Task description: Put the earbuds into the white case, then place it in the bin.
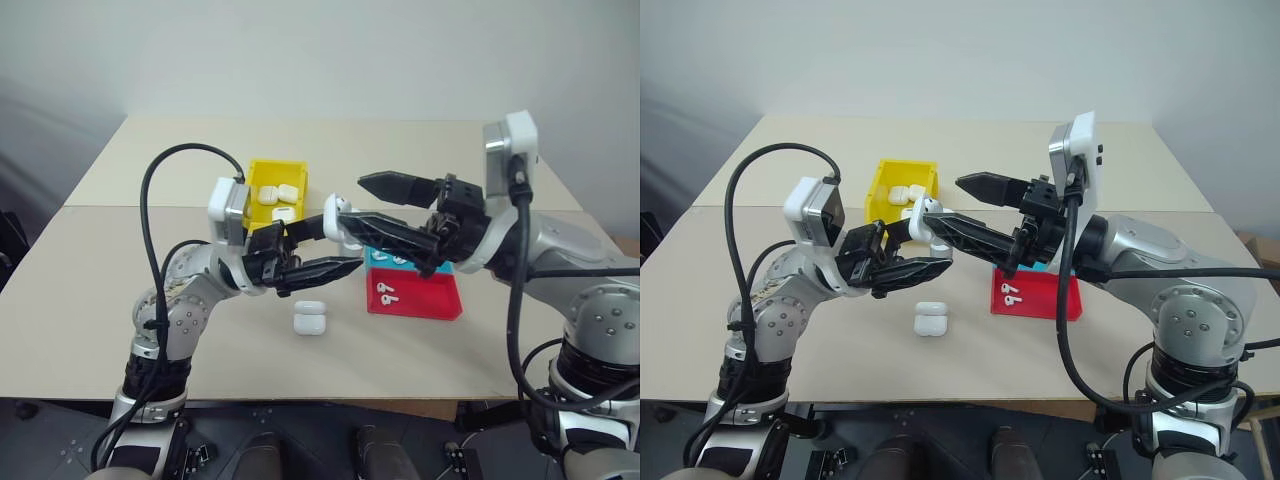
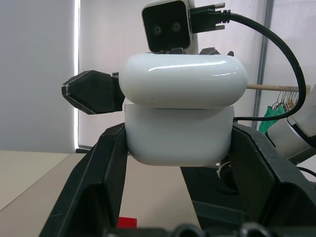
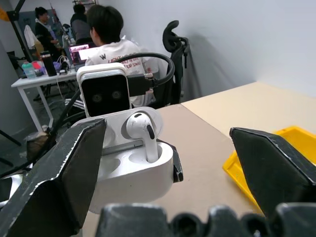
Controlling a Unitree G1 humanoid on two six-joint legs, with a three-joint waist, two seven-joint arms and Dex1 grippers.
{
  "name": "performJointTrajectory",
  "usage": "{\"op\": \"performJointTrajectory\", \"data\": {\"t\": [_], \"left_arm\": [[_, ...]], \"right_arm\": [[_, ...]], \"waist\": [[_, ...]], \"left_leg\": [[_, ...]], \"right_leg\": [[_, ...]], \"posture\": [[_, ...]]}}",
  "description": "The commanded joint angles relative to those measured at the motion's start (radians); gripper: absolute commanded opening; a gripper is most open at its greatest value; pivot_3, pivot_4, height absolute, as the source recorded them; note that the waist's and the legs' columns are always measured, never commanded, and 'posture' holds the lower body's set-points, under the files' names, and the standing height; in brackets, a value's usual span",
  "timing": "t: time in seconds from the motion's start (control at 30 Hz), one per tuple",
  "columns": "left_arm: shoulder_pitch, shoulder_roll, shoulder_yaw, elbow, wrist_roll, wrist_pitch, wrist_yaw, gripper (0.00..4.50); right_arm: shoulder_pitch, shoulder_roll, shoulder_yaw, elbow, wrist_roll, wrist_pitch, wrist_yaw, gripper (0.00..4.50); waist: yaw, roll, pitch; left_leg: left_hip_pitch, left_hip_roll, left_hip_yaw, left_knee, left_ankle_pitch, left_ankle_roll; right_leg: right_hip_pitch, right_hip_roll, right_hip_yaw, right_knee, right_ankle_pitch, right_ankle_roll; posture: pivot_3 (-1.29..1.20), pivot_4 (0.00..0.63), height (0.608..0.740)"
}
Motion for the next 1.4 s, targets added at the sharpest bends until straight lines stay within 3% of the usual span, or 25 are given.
{"op": "performJointTrajectory", "data": {"t": [0.03,0.4,0.57,0.67,0.83,1.03,1.13,1.4], "left_arm": [[-0.016,-0.006,0.009,-0.017,-0.003,-0.021,0.001,2.78],[-0.02,0.058,0.026,0.016,-0.008,-0.002,-0.055,2.78],[-0.064,0.113,0.032,0.121,0.006,-0.008,-0.14,2.78],[-0.076,0.113,0.031,0.141,0.009,-0.015,-0.152,2.78],[-0.071,0.095,0.019,0.137,0.022,-0.024,-0.154,2.78],[-0.073,0.086,0.019,0.138,0.031,-0.02,-0.159,2.78],[-0.074,0.083,0.02,0.137,0.035,-0.016,-0.161,2.78],[-0.069,0.076,0.019,0.131,0.036,-0.015,-0.155,2.78]], "right_arm": [[-0.003,-0.018,-0.01,-0.011,0.023,-0.035,0.01,4.48],[-0.007,-0.079,-0.041,0.019,0.038,-0.057,0.039,4.48],[0.004,-0.126,-0.033,0.033,0.015,-0.065,0.078,4.48],[-0.003,-0.154,-0.036,0.035,0.007,-0.082,0.108,3.87],[-0.056,-0.187,0.019,0.038,-0.065,-0.087,0.114,2.26],[-0.195,-0.152,0.109,0.1,-0.142,-0.045,0.038,0.17],[-0.26,-0.137,0.126,0.135,-0.137,0.002,0.003,0.02],[-0.291,-0.174,0.204,0.098,-0.154,0.05,0.092,0.02]], "waist": [[0.0,0.0,0.0],[0.0,0.0,0.0],[0.001,0.0,0.0],[0.002,0.0,0.0],[0.002,0.0,0.0],[-0.002,0.0,0.0],[0.0,0.0,0.0],[0.003,0.0,0.0]], "left_leg": [[0.0,0.0,0.0,0.0,0.0,0.0],[0.0,0.0,0.0,0.0,0.0,0.0],[0.0,0.0,0.0,0.0,0.0,0.0],[-0.001,0.0,0.0,0.0,0.0,0.0],[-0.002,0.0,0.0,-0.001,-0.001,0.001],[-0.002,0.0,0.0,-0.001,-0.001,0.001],[-0.002,0.0,0.001,-0.001,-0.001,0.001],[-0.008,0.001,0.0,-0.001,-0.001,0.001]], "right_leg": [[0.0,0.0,0.0,0.0,0.0,0.0],[0.0,0.0,0.0,0.0,0.0,0.0],[0.0,0.0,0.0,-0.001,0.0,0.0],[0.0,0.0,0.0,-0.001,0.0,0.0],[-0.001,0.0,0.0,-0.002,0.0,0.0],[-0.002,0.0,0.0,-0.001,0.0,0.0],[-0.003,0.0,0.0,-0.001,0.0,0.0],[-0.008,-0.001,-0.001,-0.002,0.0,0.0]], "posture": [[0.0,0.15,0.74],[0.0,0.15,0.74],[0.0,0.15,0.74],[0.0,0.15,0.74],[0.0,0.15,0.74],[0.0,0.15,0.74],[0.0,0.15,0.74],[0.0,0.15,0.74]]}}
